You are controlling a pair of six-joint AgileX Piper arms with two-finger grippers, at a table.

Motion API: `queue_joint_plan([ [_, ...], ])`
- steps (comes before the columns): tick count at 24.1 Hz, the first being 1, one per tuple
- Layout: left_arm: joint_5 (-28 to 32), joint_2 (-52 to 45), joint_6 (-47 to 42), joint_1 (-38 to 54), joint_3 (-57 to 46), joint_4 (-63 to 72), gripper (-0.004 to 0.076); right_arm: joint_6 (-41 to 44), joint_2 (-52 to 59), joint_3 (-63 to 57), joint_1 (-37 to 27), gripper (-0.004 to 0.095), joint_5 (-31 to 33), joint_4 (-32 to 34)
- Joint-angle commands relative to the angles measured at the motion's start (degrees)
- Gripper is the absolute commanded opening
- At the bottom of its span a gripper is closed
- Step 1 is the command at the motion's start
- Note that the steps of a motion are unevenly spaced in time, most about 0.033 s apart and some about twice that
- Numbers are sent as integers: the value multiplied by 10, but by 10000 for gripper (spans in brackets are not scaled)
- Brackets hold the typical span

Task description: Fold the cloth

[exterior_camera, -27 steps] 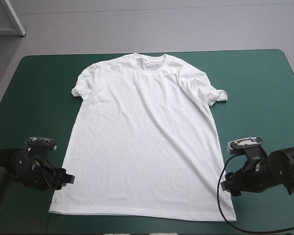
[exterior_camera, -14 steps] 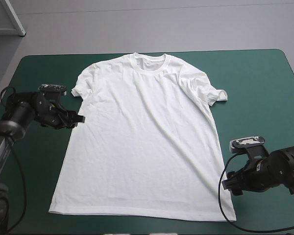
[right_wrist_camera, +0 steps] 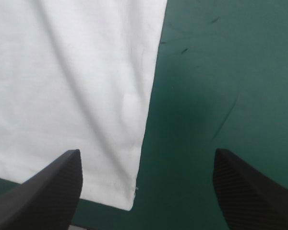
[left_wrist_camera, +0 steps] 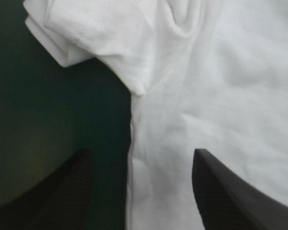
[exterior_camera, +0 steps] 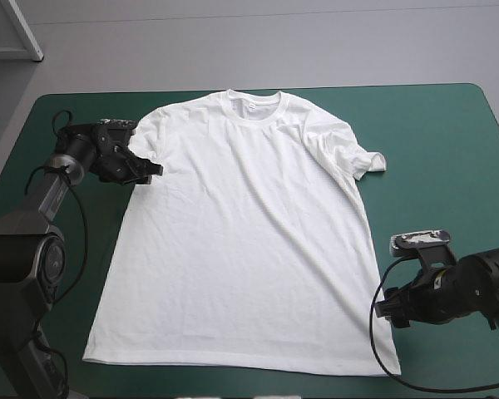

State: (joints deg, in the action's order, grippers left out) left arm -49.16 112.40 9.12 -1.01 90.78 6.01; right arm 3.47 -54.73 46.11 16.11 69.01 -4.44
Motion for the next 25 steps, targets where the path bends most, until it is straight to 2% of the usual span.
queue_joint_plan([
  [1, 9, -4, -1, -1, 22, 3, 447, 9, 3, 26, -2, 696, -43, 1],
  [5, -3, 12, -1, -1, 22, 7, 437, 31, -20, 56, -2, 685, -72, 29],
  [8, -10, 15, -2, -1, 22, 23, 377, 31, -71, 111, -2, 681, -80, 53],
  [12, -22, 20, 2, -3, 21, 28, 218, 23, -157, 189, -2, 676, -103, 59],
  [15, -26, 33, 19, -3, 20, 24, 10, 17, -270, 287, -2, 673, -129, 60],
  [19, -33, 49, 26, -3, 19, 23, -6, 2, -395, 377, -3, 671, -133, 62],
  [25, -36, 56, 26, -3, 19, 23, -7, -10, -519, 440, -29, 668, -140, 51],
])
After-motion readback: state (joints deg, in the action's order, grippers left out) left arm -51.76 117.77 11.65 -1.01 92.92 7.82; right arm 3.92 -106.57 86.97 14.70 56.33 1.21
